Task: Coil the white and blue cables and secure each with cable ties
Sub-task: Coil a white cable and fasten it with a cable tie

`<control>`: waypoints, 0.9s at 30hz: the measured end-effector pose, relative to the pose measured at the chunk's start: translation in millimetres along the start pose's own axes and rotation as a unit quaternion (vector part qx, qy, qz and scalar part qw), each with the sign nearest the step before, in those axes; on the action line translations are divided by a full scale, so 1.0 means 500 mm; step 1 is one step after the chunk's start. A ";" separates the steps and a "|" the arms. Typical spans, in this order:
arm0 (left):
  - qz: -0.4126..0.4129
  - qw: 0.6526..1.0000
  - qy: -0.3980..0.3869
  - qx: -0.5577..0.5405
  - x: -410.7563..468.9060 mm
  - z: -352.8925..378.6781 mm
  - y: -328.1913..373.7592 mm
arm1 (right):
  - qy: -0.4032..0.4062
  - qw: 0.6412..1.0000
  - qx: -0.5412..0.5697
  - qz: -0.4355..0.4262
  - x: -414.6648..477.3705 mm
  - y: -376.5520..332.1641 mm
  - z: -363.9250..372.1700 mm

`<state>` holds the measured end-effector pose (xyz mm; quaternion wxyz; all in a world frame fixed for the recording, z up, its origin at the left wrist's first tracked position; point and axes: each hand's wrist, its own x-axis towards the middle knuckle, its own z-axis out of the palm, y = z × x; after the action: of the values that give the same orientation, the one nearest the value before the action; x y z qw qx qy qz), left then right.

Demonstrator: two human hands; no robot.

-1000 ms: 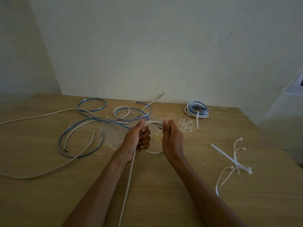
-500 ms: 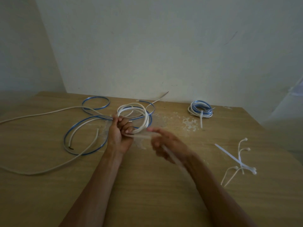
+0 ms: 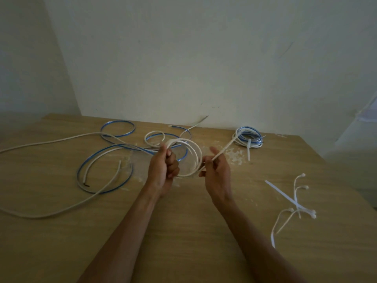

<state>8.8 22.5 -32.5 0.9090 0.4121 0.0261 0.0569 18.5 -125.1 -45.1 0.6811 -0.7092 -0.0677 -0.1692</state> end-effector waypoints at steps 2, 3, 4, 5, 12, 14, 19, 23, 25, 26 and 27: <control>0.001 0.999 -0.005 0.041 -0.007 0.009 -0.006 | 0.047 0.994 -0.071 -0.071 -0.001 -0.005 -0.009; 0.000 0.998 -0.009 0.056 -0.010 0.012 -0.007 | 0.050 0.983 -0.130 -0.123 0.002 -0.004 -0.019; -0.001 0.998 -0.014 0.068 -0.012 0.014 -0.009 | 0.039 0.967 -0.184 -0.171 0.006 0.000 -0.028; -0.004 0.997 -0.019 0.078 -0.012 0.016 -0.010 | 0.015 0.952 -0.225 -0.206 0.011 0.008 -0.034; -0.069 0.988 -0.075 0.114 -0.023 0.011 -0.001 | -0.255 0.925 -0.185 -0.210 0.027 0.042 -0.051; -0.079 0.986 -0.059 0.138 -0.023 0.006 0.006 | -0.243 0.923 -0.203 -0.221 0.031 0.034 -0.053; -0.067 0.970 0.028 0.233 -0.013 0.006 -0.003 | -0.207 0.915 -0.237 -0.253 0.021 0.019 -0.049; -0.031 0.950 0.025 0.310 -0.015 0.020 -0.013 | -0.178 0.930 -0.224 -0.231 0.025 0.028 -0.056; -0.033 0.935 0.017 0.353 -0.018 0.024 -0.016 | -0.176 0.932 -0.229 -0.220 0.025 0.028 -0.060; -0.036 0.932 0.008 0.359 -0.018 0.025 -0.018 | -0.177 0.930 -0.233 -0.221 0.024 0.023 -0.062; -0.039 0.934 -0.002 0.355 -0.018 0.026 -0.020 | -0.181 0.930 -0.238 -0.214 0.020 0.014 -0.064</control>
<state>2.2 5.3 -31.6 0.7049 0.7069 0.0586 0.0072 25.5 -158.5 -47.9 0.4163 -0.8375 -0.2978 -0.1914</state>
